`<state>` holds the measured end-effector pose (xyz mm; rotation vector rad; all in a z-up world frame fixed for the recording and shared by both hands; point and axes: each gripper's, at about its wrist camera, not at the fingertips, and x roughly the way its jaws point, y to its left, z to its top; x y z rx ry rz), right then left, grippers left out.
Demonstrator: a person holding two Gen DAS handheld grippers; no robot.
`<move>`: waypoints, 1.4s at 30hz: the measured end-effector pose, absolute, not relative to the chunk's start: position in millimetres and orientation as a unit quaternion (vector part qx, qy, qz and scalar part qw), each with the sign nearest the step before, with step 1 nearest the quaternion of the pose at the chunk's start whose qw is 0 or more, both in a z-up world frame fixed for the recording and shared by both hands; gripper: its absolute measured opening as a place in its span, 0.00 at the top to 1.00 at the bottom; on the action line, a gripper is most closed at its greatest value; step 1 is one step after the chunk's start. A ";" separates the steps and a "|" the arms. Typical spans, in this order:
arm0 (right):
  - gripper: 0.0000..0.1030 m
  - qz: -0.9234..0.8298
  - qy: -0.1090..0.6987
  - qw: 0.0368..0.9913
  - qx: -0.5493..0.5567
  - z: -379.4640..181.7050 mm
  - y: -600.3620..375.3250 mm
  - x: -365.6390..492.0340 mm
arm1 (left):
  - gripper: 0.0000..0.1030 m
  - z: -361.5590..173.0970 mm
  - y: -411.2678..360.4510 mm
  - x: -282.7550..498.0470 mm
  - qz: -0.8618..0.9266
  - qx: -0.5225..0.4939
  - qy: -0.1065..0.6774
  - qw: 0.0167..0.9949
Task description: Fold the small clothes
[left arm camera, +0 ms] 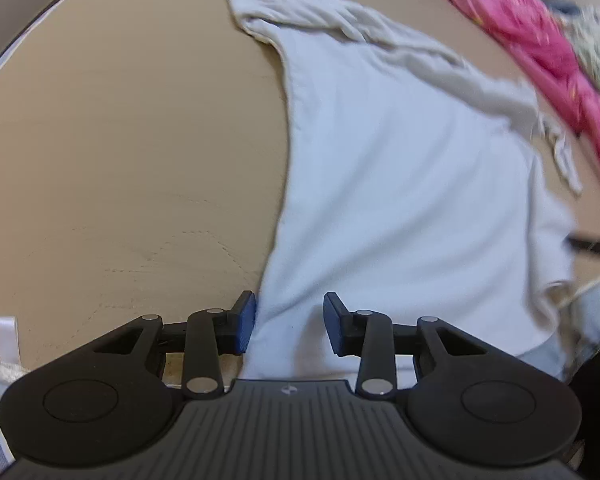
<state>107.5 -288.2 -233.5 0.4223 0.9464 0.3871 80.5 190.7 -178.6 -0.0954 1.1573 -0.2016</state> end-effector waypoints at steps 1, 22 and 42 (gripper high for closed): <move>0.98 0.182 0.436 0.856 0.211 -231.2 -303.3 103.9 | 0.71 -179.0 187.0 79.2 -0.096 -0.032 0.546 0.832; 0.87 0.108 0.465 0.855 0.200 -231.0 -409.3 44.2 | 0.45 -151.8 183.7 29.8 -0.175 -0.061 0.522 0.832; 0.97 0.039 0.514 0.852 0.086 -255.5 -390.6 41.3 | 0.91 -183.5 143.0 23.6 -0.173 0.068 0.572 0.799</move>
